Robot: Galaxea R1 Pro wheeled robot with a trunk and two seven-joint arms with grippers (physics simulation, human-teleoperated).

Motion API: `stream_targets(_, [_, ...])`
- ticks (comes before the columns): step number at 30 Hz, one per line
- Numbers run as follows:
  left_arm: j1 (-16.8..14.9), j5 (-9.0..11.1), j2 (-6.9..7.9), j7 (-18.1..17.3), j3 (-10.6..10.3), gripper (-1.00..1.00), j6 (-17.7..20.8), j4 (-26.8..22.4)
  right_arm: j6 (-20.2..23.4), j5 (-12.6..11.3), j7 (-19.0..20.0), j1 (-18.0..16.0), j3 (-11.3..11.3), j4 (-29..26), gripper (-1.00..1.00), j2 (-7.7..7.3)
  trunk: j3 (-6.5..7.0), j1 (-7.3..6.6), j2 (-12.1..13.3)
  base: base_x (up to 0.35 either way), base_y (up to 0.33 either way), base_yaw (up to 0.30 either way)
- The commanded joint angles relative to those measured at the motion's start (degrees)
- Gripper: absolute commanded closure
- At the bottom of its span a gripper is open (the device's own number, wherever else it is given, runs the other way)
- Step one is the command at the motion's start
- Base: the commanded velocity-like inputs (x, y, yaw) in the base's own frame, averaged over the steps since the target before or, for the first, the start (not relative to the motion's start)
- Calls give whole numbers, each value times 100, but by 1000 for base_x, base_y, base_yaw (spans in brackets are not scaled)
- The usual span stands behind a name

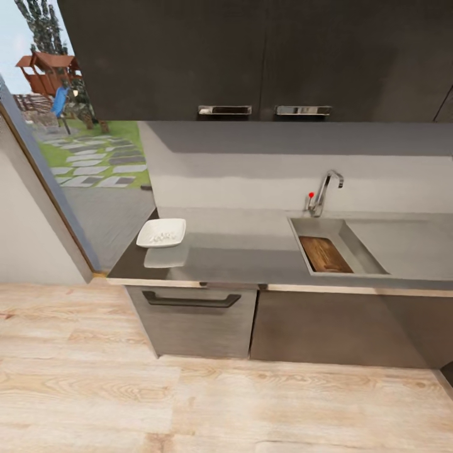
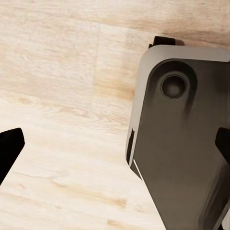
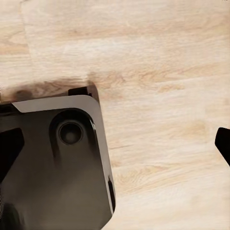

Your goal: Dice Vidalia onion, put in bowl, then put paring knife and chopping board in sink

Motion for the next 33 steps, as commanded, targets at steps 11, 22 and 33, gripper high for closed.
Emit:
stream_targets(11, [-14, 51, 7, 0, -13, -100, -38, 22, -21, -28, 11, -4, -20, 15, -100, 10, 92, 2, -8, 0, 0, 0])
stream_targets(22, [-11, 51, 5, 0, -13, -100, -41, 22, -20, -28, 11, -4, -19, 15, -100, 31, 192, 2, -8, 0, 0, 0])
stream_targets(33, [-10, 45, -10, 30, -15, -100, -36, 18, -34, -33, -21, -4, -27, -58, -100, 145, 235, 2, -8, 0, 0, 0])
